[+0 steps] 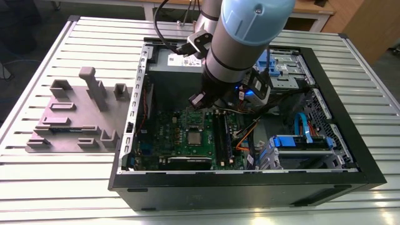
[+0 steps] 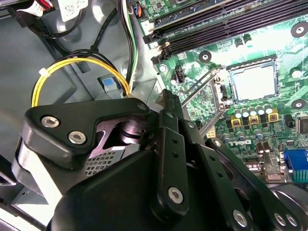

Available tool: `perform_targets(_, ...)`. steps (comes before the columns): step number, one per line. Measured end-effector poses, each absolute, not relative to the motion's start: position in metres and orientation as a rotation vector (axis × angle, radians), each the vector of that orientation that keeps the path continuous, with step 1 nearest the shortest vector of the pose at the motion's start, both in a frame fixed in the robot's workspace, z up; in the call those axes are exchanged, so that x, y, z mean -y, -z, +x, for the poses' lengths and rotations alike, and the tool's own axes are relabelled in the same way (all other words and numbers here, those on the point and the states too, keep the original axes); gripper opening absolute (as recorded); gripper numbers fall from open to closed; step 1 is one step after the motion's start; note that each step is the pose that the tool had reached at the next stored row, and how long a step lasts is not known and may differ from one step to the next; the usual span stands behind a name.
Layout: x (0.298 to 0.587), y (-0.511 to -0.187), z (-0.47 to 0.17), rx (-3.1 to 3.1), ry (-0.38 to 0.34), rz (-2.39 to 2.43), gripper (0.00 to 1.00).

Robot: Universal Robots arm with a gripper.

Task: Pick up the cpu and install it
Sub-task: 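Close the cpu cover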

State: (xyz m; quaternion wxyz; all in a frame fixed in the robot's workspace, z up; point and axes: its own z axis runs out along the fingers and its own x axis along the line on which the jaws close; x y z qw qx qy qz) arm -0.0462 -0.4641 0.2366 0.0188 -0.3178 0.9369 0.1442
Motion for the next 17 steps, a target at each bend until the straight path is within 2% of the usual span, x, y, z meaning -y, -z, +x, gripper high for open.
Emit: perform_targets(17,0.4693,-0.2379,-0.0469,-2.906,-0.448,-0.996,0.11)
